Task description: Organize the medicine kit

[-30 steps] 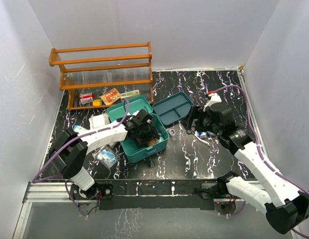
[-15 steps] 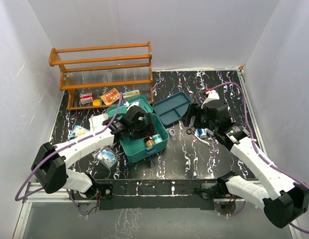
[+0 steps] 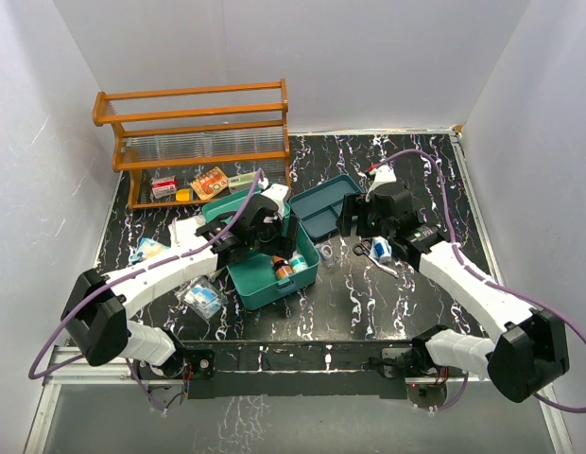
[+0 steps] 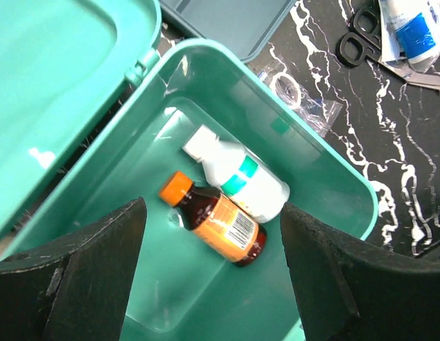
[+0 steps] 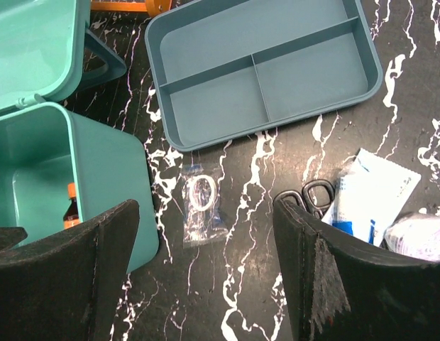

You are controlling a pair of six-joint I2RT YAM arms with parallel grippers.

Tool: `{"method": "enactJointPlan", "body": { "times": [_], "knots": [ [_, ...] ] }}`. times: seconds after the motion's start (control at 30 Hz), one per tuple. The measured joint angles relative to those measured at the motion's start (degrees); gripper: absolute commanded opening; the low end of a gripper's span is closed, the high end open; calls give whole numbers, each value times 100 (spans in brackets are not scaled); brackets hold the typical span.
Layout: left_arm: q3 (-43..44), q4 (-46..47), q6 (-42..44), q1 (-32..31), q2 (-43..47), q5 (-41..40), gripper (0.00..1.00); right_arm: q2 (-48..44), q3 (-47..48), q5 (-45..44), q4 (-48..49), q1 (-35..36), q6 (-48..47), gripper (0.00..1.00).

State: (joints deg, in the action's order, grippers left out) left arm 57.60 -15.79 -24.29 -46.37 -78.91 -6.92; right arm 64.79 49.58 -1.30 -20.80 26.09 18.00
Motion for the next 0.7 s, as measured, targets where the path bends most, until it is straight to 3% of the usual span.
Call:
{"method": "enactJointPlan", "body": {
  "times": [0.37,0.53,0.7],
  "knots": [
    [319,365,1915,85,-125,-59,75,1165,72,153,337,0,37,75],
    [439,402,2013,376,-63,-107,78,1762,693,186,11,-2,122,75],
    [798,256,1414,968,83,-278,78,2277,1449,302,-275,0,216,75]
  ]
}}
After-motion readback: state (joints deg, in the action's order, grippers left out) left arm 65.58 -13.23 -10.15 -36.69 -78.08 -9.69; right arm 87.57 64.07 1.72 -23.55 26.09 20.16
